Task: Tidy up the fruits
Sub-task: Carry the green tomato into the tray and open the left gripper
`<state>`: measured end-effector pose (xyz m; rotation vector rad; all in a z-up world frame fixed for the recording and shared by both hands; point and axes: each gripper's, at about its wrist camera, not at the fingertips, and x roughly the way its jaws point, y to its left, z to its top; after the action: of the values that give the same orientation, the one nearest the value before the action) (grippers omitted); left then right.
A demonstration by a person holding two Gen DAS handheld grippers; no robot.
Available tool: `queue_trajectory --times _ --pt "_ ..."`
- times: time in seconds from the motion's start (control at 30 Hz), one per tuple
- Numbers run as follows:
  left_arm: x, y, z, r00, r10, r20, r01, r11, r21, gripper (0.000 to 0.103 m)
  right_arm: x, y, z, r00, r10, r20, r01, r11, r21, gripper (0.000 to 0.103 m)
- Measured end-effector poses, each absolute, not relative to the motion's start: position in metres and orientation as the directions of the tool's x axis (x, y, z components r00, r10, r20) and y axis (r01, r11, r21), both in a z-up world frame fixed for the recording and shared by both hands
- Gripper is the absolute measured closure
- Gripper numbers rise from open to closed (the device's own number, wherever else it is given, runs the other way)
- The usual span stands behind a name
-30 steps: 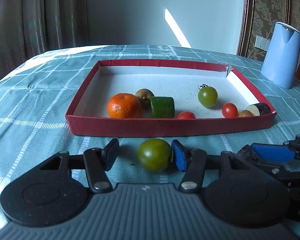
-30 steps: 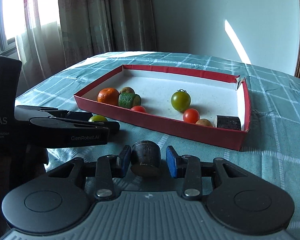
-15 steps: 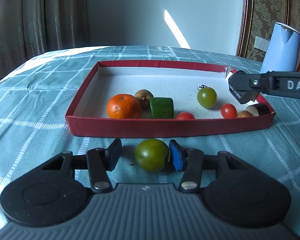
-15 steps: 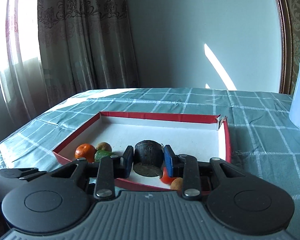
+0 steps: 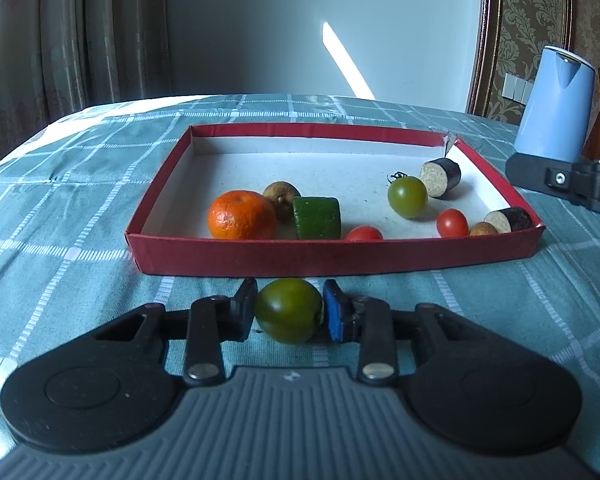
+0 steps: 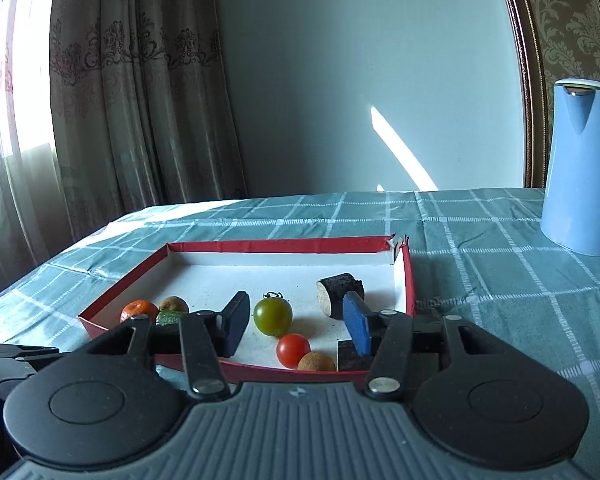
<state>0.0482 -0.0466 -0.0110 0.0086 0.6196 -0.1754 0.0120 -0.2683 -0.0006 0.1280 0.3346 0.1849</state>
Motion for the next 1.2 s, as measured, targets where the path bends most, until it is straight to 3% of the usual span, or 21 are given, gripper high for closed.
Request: queue_trajectory --times 0.23,0.57,0.97,1.0,1.03,1.1,1.2 --pt "0.04 -0.047 -0.004 0.833 -0.131 -0.538 0.142 0.99 -0.02 0.072 0.007 -0.288 -0.008 0.93 0.226 -0.29 -0.157 0.957 0.244 0.044" --pt "0.058 -0.081 0.041 0.89 -0.123 -0.439 0.158 0.986 0.046 0.071 0.003 -0.289 -0.01 0.927 0.24 -0.288 -0.168 0.953 0.252 0.044" --pt "0.106 -0.089 0.027 0.855 -0.103 -0.509 0.135 0.991 0.026 0.068 0.006 -0.291 -0.011 0.92 0.241 -0.308 -0.157 0.949 0.274 0.044" --pt "0.105 -0.089 0.027 0.858 -0.1 -0.504 0.133 0.991 0.03 0.061 0.006 -0.29 -0.012 0.919 0.241 -0.313 -0.156 0.95 0.271 0.044" --pt "0.104 -0.089 0.027 0.866 -0.089 -0.493 0.125 0.991 0.041 0.048 0.007 -0.289 -0.012 0.917 0.24 -0.318 -0.156 0.951 0.267 0.044" --pt "0.098 -0.089 0.029 0.877 -0.08 -0.474 0.116 0.992 0.047 0.034 0.006 -0.287 -0.013 0.916 0.243 -0.32 -0.162 0.952 0.259 0.043" --pt "0.09 -0.087 0.032 0.878 -0.087 -0.471 0.117 0.992 0.035 0.024 0.006 -0.282 -0.014 0.911 0.245 -0.331 -0.167 0.954 0.248 0.032"
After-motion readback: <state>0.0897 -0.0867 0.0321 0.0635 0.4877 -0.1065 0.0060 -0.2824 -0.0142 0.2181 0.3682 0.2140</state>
